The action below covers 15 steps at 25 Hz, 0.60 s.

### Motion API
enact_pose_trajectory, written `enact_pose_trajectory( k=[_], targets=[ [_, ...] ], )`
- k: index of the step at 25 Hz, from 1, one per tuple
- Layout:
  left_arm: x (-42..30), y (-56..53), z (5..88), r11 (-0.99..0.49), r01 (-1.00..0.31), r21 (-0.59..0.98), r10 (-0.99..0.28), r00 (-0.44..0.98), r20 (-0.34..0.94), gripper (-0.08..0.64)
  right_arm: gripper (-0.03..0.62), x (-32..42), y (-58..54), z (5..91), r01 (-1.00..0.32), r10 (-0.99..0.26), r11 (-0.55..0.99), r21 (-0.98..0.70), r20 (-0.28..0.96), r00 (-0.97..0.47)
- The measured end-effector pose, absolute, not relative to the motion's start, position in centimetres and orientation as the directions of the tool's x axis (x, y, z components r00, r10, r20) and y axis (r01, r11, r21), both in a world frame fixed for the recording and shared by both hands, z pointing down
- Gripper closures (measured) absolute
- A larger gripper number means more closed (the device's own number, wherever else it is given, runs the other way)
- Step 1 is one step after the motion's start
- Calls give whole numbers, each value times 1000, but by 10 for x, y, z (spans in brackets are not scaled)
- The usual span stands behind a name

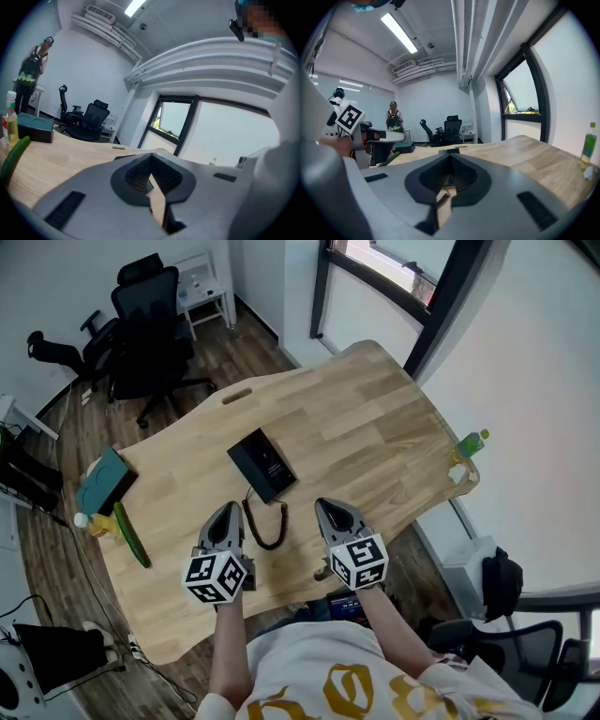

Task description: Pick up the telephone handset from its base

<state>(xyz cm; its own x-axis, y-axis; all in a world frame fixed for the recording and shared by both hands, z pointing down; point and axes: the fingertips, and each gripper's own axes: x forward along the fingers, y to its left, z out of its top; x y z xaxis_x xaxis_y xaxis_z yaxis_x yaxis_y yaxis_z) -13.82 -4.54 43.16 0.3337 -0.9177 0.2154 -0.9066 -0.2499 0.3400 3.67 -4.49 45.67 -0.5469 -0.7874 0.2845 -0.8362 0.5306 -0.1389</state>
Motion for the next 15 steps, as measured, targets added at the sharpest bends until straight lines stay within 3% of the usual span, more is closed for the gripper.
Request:
enact_pose_trajectory(
  k=[15],
  targets=[
    [-150, -73, 449, -222, -899, 377, -915, 326, 238, 554, 588, 18, -78, 467, -816, -762, 562, -140, 297, -576]
  ],
)
